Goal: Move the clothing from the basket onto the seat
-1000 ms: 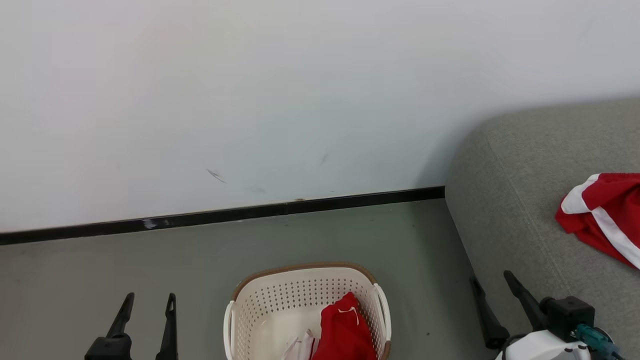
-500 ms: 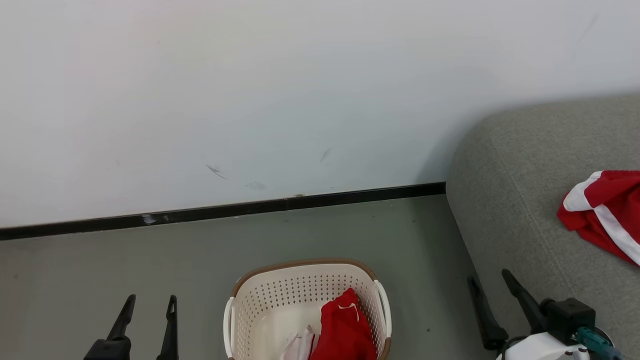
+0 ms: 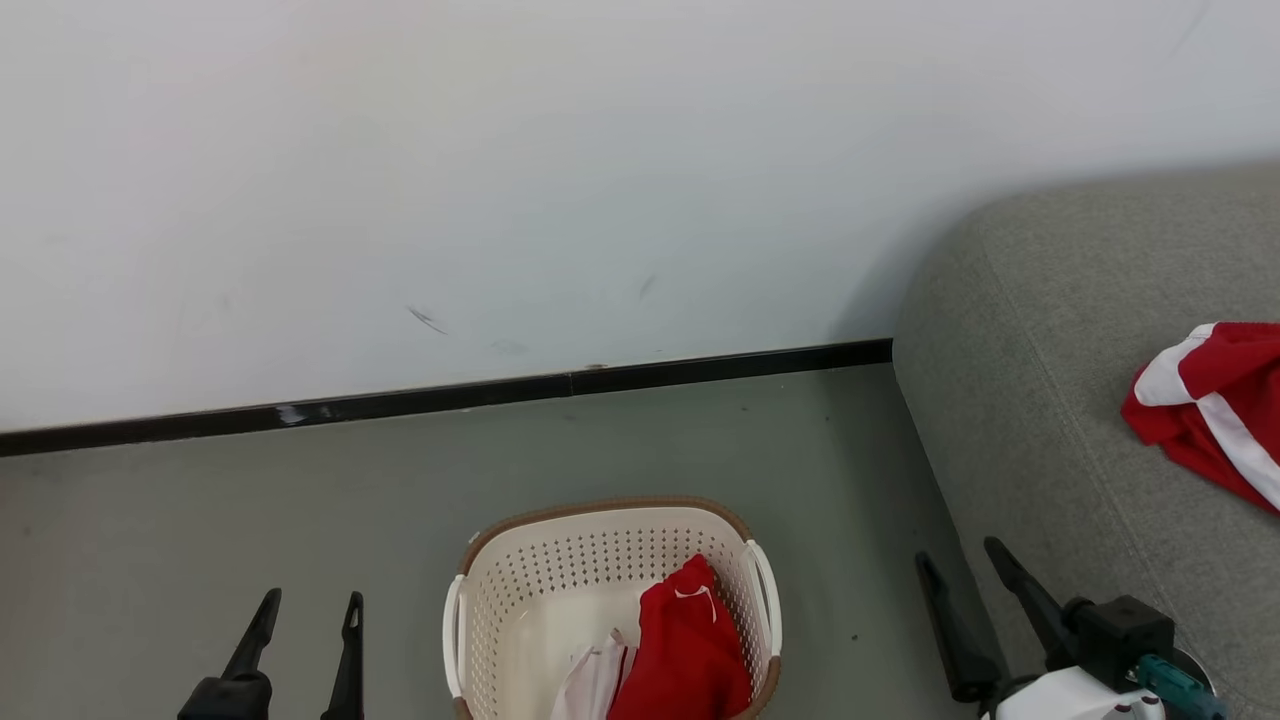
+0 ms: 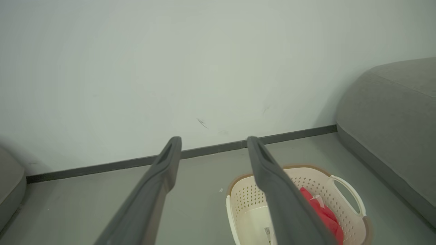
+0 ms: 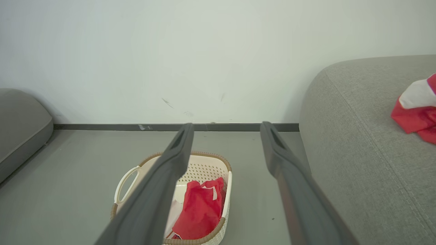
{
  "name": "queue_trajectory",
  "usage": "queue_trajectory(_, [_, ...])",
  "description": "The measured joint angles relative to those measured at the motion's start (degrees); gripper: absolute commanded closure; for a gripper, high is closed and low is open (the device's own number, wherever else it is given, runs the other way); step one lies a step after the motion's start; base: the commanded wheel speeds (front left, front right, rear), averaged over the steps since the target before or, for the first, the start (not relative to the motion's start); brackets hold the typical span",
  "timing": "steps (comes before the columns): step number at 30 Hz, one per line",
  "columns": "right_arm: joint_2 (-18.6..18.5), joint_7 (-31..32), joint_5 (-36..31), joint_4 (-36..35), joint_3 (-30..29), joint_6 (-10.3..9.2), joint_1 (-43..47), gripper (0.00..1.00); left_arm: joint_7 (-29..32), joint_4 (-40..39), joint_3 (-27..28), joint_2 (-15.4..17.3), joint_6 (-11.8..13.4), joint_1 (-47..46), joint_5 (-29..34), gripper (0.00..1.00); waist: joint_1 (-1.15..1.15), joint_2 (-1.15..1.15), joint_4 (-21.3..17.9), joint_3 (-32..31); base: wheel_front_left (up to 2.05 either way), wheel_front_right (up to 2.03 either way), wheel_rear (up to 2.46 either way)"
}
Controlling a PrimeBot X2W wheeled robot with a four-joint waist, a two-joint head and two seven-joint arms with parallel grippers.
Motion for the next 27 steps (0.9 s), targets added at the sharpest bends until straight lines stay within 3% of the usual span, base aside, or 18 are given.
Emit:
queue_trajectory(14, [0.0,0.7,-0.1,-4.1,-0.6,0.0,-0.2,0.0,1.2,2.4,-2.1,0.5,-2.4,-7.4,0.9,0.0,0.0,0.0,-0.3,4.3,0.0,0.0,0.0])
queue_trajectory(27, [0.0,1.0,-0.2,-8.5,-3.9,0.0,-2.6,0.0,4.5,8.3,-6.1,-1.4,-5.6,-15.9,1.7,0.0,0.0,0.0,-1.4,10.7,0.0,0.0,0.0])
